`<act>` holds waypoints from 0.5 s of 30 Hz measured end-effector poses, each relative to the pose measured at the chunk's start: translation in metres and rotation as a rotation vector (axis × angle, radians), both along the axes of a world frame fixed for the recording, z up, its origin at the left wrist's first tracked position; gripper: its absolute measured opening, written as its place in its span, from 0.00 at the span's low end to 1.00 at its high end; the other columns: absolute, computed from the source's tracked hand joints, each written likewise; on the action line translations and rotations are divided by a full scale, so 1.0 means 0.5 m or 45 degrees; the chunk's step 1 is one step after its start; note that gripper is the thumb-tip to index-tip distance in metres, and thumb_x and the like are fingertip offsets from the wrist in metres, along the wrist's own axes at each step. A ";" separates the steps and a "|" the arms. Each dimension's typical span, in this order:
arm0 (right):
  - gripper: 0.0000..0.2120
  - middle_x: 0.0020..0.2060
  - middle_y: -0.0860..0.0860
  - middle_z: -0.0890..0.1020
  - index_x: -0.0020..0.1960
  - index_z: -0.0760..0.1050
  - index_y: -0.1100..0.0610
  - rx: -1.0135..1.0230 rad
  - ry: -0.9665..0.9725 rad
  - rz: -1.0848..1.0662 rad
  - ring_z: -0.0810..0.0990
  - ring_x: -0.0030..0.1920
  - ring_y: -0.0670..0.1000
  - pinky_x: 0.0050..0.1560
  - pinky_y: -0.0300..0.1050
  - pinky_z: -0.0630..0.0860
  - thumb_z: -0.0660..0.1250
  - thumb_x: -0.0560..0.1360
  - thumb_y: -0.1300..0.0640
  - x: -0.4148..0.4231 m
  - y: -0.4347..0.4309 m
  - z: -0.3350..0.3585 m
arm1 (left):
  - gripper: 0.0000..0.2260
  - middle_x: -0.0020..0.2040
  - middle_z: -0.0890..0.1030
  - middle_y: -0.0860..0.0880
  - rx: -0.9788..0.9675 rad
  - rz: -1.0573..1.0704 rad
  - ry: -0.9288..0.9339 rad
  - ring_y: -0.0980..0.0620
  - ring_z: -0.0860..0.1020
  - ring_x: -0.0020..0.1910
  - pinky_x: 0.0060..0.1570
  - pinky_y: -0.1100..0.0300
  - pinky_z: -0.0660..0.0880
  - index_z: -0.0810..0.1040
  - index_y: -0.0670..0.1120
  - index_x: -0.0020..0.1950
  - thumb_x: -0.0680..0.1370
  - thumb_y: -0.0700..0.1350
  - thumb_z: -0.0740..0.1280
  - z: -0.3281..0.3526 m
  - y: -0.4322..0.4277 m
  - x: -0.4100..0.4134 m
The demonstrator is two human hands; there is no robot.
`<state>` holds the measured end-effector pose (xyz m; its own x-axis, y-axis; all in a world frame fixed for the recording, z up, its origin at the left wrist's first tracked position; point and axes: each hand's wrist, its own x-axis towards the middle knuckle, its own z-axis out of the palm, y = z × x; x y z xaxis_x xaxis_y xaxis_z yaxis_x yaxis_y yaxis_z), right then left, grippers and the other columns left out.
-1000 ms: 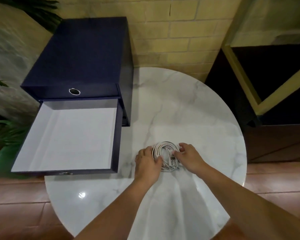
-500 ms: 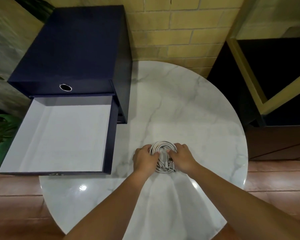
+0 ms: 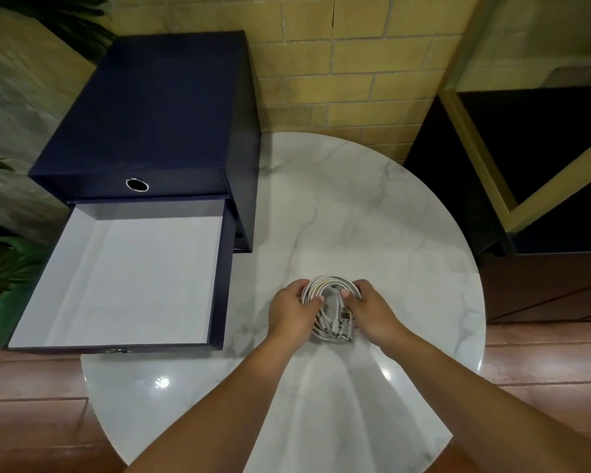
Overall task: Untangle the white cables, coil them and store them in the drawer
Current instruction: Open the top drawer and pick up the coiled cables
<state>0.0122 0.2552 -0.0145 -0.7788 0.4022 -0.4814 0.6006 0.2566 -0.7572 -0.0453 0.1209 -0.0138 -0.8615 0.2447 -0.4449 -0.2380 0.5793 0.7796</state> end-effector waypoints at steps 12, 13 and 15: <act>0.09 0.47 0.52 0.78 0.56 0.71 0.55 0.032 0.358 -0.129 0.78 0.45 0.50 0.38 0.44 0.75 0.58 0.80 0.51 -0.071 -0.022 0.222 | 0.17 0.54 0.82 0.51 0.098 -0.056 0.390 0.52 0.80 0.52 0.53 0.62 0.73 0.78 0.48 0.63 0.75 0.46 0.71 0.217 -0.017 -0.095; 0.09 0.46 0.51 0.79 0.55 0.71 0.55 0.028 0.393 -0.128 0.78 0.44 0.50 0.37 0.43 0.75 0.59 0.80 0.51 -0.083 -0.032 0.244 | 0.16 0.53 0.83 0.51 0.112 -0.051 0.407 0.52 0.80 0.52 0.54 0.61 0.74 0.79 0.48 0.62 0.75 0.46 0.71 0.241 -0.030 -0.106; 0.07 0.46 0.52 0.80 0.52 0.72 0.54 0.004 0.454 -0.111 0.79 0.45 0.51 0.41 0.46 0.78 0.61 0.79 0.51 -0.110 -0.056 0.280 | 0.15 0.51 0.83 0.52 0.143 -0.036 0.434 0.53 0.81 0.51 0.55 0.57 0.76 0.80 0.49 0.60 0.74 0.46 0.71 0.279 -0.067 -0.131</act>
